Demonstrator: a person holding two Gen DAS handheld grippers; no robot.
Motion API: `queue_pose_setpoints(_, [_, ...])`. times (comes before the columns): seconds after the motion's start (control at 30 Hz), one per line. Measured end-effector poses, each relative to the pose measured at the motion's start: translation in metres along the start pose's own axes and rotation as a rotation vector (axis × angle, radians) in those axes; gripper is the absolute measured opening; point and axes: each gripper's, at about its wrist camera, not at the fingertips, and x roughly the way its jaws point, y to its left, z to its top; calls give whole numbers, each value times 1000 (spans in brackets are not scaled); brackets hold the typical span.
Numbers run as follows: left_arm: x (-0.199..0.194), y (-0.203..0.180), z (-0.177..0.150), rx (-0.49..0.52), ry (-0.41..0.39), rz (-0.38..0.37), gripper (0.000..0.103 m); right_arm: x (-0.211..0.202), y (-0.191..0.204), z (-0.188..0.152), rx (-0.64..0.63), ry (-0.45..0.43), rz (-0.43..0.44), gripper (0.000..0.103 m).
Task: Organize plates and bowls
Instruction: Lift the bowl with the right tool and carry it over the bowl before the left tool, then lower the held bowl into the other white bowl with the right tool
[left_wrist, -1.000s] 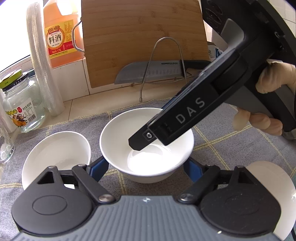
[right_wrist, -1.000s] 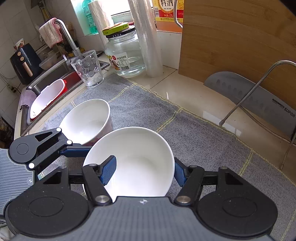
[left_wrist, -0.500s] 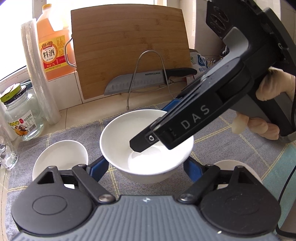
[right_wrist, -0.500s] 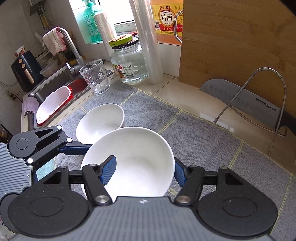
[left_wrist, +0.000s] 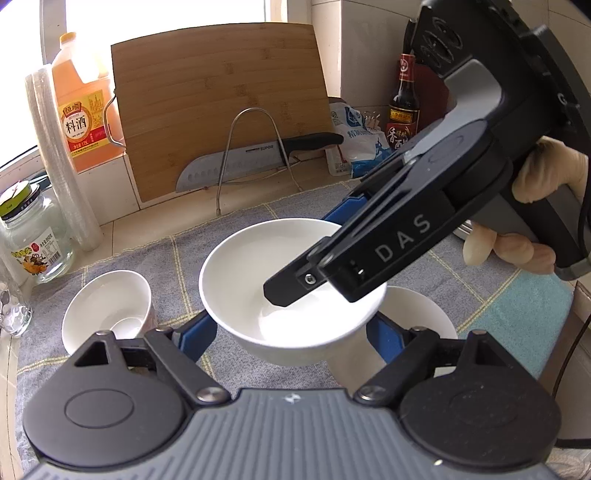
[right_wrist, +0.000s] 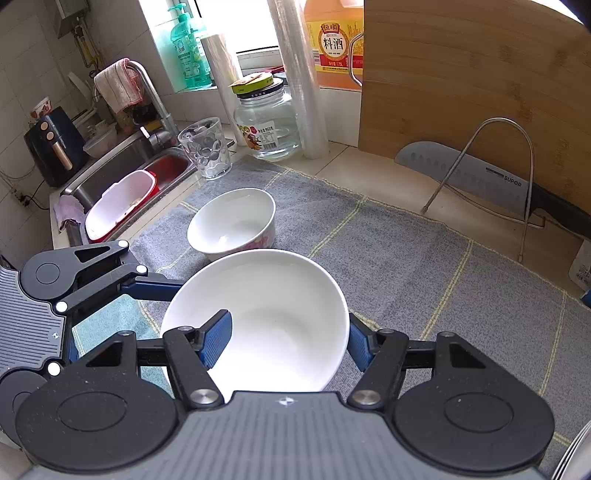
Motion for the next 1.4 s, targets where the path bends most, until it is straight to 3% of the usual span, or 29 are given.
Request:
queue_pose_setpoints(0.93, [-3,-43,-10,89,49,-168,87,-39,4,-63,117,-3,-96,71])
queue_pose_setpoints(1.4, [4,-48,-15,108,77,-198,87,-35,1,-79,150,23,-103,71])
